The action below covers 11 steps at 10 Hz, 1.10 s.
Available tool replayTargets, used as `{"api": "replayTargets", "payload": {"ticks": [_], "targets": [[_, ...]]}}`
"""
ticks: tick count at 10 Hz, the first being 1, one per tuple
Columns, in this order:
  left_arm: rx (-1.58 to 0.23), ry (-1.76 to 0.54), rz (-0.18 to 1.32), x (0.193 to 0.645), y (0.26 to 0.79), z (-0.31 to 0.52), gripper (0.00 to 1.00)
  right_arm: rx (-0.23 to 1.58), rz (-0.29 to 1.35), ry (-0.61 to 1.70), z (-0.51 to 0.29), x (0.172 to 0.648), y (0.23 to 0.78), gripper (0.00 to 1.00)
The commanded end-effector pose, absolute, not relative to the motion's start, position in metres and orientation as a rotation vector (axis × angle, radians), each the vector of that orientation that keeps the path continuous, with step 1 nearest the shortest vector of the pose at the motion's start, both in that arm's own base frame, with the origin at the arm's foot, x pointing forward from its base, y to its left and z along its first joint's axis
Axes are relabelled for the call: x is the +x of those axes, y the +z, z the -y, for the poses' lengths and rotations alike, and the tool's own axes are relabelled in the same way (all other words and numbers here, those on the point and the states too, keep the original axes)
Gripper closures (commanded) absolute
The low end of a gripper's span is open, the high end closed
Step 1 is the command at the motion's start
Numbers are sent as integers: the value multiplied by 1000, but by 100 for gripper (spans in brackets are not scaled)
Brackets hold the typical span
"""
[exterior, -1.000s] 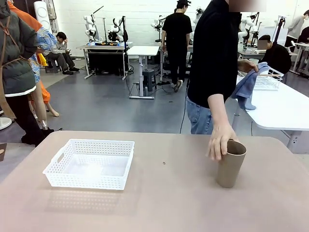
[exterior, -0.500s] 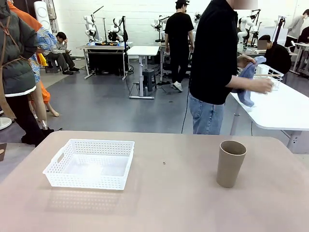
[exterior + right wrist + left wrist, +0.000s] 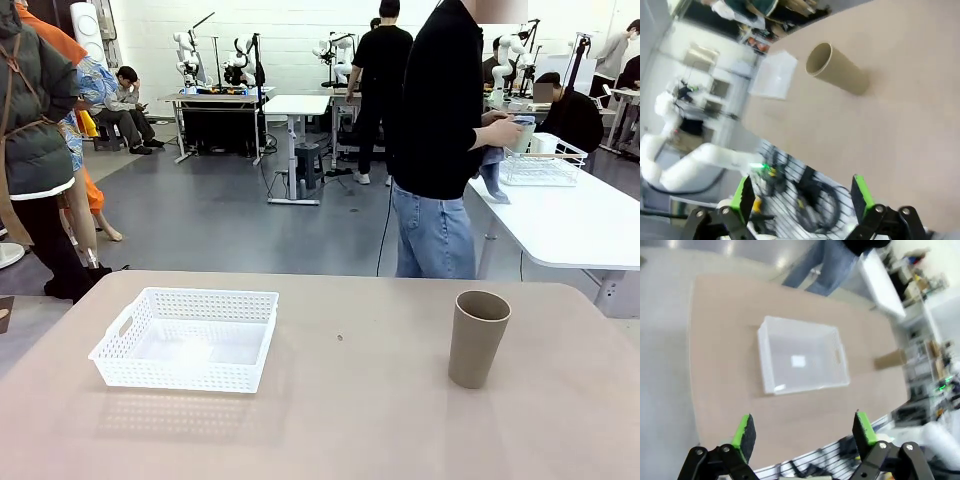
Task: Clean and organize the cups into the basket.
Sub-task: Pick up the Organizing basket and move it to the center of the table, then pick up the Reusable plastic cup from the right side of the table and place it inside the Organizing basket.
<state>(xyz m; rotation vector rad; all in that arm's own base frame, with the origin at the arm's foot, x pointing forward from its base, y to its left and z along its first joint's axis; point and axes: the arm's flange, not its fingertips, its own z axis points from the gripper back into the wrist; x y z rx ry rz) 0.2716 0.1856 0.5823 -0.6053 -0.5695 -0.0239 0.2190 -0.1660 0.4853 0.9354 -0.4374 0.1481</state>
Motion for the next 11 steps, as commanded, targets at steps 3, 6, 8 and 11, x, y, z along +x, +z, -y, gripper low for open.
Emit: {"api": "replayTargets", "payload": {"ticks": [3, 6, 8, 11], "targets": [[-169, -172, 283, 320, 575, -97, 0, 753, 443, 570, 81, 267, 426, 0], [-130, -116, 107, 364, 552, -48, 0, 748, 177, 855, 66, 278, 391, 0], [-113, -74, 76, 387, 535, -30, 0, 797, 116, 878, 69, 285, 377, 0], [-127, -85, 74, 386, 522, -27, 0, 793, 138, 861, 71, 299, 393, 0]]}}
